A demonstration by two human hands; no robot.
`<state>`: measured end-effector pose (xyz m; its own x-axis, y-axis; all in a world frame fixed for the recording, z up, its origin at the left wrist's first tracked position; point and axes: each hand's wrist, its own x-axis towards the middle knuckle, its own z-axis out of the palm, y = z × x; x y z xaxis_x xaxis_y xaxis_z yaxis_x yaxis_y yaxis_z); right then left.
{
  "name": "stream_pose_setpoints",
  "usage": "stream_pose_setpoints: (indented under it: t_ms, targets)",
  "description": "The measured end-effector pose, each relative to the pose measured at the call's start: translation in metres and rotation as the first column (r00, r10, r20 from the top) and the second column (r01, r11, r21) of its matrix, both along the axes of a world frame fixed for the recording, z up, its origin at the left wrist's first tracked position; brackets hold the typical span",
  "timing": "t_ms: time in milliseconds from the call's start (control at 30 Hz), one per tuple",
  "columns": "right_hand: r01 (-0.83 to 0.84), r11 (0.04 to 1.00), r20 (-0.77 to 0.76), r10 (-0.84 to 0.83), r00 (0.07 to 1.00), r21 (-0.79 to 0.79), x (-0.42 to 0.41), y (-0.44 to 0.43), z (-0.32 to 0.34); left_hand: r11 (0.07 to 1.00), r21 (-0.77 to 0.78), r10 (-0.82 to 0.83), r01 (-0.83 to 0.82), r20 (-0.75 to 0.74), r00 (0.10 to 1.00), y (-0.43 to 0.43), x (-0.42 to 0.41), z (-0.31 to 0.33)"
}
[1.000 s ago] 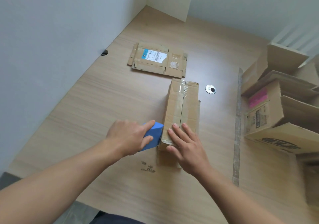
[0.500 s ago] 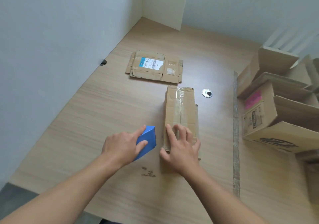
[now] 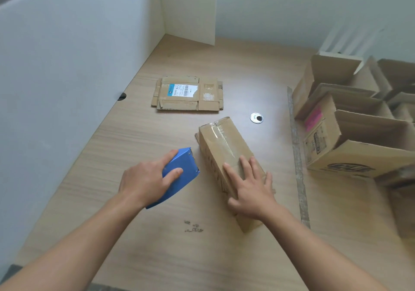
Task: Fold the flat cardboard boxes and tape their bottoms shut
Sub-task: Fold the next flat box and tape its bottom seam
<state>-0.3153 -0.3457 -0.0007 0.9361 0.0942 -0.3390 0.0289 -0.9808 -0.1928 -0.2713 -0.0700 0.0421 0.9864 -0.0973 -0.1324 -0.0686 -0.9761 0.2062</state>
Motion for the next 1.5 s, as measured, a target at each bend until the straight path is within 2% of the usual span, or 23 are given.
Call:
stream_pose_setpoints:
  t_ms: [100, 200, 367, 433, 567, 633, 733, 867, 933, 1067, 1167, 1333, 1500]
  targets:
    - [-0.09, 0.996, -0.044, 0.09, 0.995, -0.015, 0.002, -0.024, 0.008, 0.999, -0.04, 0.027, -0.028, -0.04, 0.999, 0.002, 0.002, 0.005]
    - [0.039, 0.999, 0.041, -0.041, 0.998, 0.032, 0.01, -0.026, 0.017, 0.996, -0.076, 0.037, -0.044, -0.083, 0.996, 0.006, 0.003, 0.01]
    - [0.127, 0.99, 0.066, -0.123, 0.99, -0.057, 0.022, 0.0, 0.014, 0.993, -0.113, 0.002, -0.016, -0.122, 0.992, 0.009, 0.0, 0.019]
    - [0.094, 0.993, 0.016, -0.093, 0.996, -0.067, 0.025, 0.0, 0.014, 0.992, -0.126, 0.001, -0.019, -0.138, 0.99, 0.01, -0.001, 0.022]
    - [-0.114, 0.968, 0.0, 0.117, 0.993, -0.222, 0.022, -0.02, 0.018, 0.985, -0.164, 0.035, -0.06, -0.153, 0.988, 0.015, -0.003, 0.026]
    - [-0.128, 0.965, -0.02, 0.127, 0.992, -0.23, 0.02, -0.031, 0.019, 0.98, -0.182, 0.056, -0.083, -0.153, 0.987, 0.02, -0.005, 0.026]
    - [-0.04, 0.994, -0.017, 0.038, 0.999, -0.106, 0.023, -0.022, 0.026, 0.973, -0.202, 0.079, -0.112, -0.165, 0.983, 0.025, -0.007, 0.025]
    - [0.202, 0.979, 0.077, -0.204, 0.976, 0.031, 0.017, 0.027, 0.012, 0.968, -0.219, 0.088, -0.123, -0.164, 0.983, 0.027, -0.011, 0.022]
    - [0.278, 0.96, 0.074, -0.28, 0.957, 0.038, 0.01, 0.049, -0.001, 0.964, -0.233, 0.089, -0.125, -0.161, 0.983, 0.028, -0.012, 0.019]
    - [0.33, 0.944, 0.072, -0.329, 0.942, -0.008, 0.01, 0.069, -0.006, 0.962, -0.242, 0.089, -0.125, -0.152, 0.984, 0.029, -0.013, 0.014]
    - [0.256, 0.967, 0.03, -0.256, 0.966, -0.005, 0.015, 0.079, 0.001, 0.957, -0.256, 0.1, -0.136, -0.147, 0.984, 0.031, -0.014, 0.01]
    - [-0.13, 0.991, -0.003, 0.131, 0.991, 0.038, 0.008, 0.057, 0.005, 0.973, -0.222, 0.027, -0.06, -0.149, 0.988, 0.03, -0.019, 0.013]
    - [-0.259, 0.961, 0.046, 0.256, 0.966, 0.102, 0.004, 0.023, -0.005, 0.969, -0.238, -0.089, 0.058, -0.118, 0.989, 0.023, -0.025, 0.016]
